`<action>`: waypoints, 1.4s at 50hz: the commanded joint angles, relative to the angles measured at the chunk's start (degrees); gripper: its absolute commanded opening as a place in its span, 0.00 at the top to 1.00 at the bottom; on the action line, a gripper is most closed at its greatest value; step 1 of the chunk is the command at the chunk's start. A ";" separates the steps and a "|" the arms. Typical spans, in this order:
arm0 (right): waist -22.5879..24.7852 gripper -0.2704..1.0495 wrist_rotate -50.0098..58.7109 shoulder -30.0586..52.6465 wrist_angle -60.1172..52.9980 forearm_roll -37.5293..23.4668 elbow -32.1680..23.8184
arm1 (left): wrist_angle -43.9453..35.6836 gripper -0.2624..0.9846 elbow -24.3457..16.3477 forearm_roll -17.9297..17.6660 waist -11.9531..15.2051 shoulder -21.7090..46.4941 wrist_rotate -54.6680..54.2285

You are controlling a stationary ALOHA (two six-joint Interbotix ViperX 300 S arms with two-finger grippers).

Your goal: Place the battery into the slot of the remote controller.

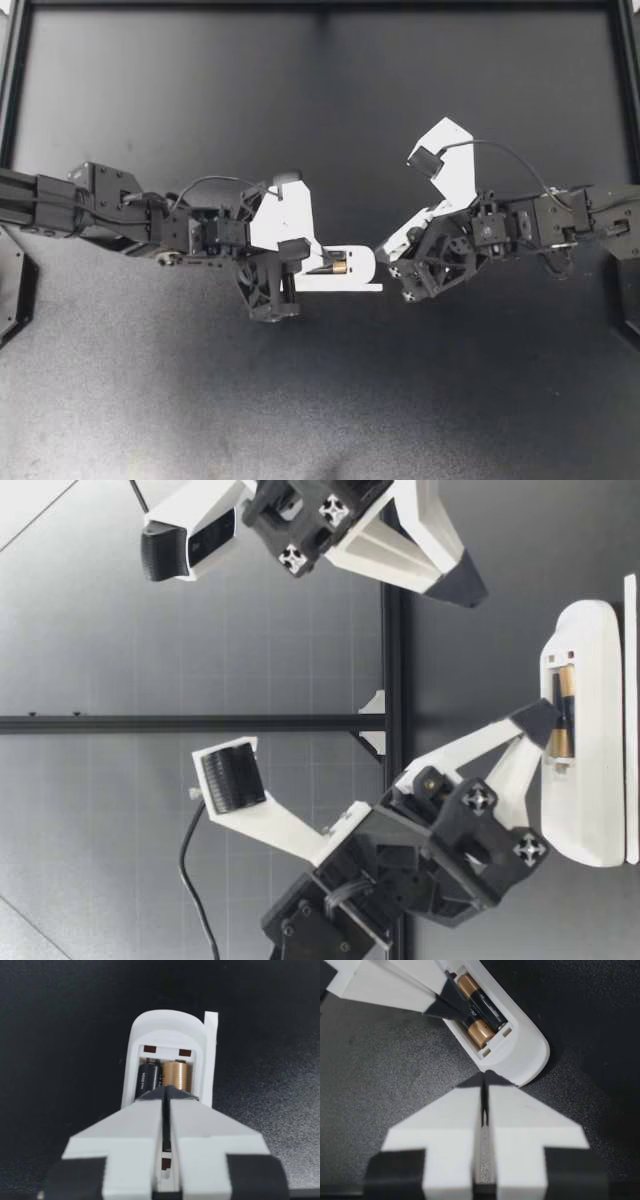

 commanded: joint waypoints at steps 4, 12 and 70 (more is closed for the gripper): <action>-0.53 0.90 0.00 -1.23 -0.53 -0.26 -0.62 | -0.53 0.91 -1.23 0.09 -0.97 0.09 -0.26; -0.53 0.90 -0.09 -1.41 -0.53 -0.18 -0.88 | -0.18 0.91 -1.58 0.00 -1.23 2.55 -0.26; 0.79 0.90 -16.88 -7.73 -1.41 -20.92 -5.54 | -2.29 0.91 7.73 0.00 -1.23 -22.59 0.09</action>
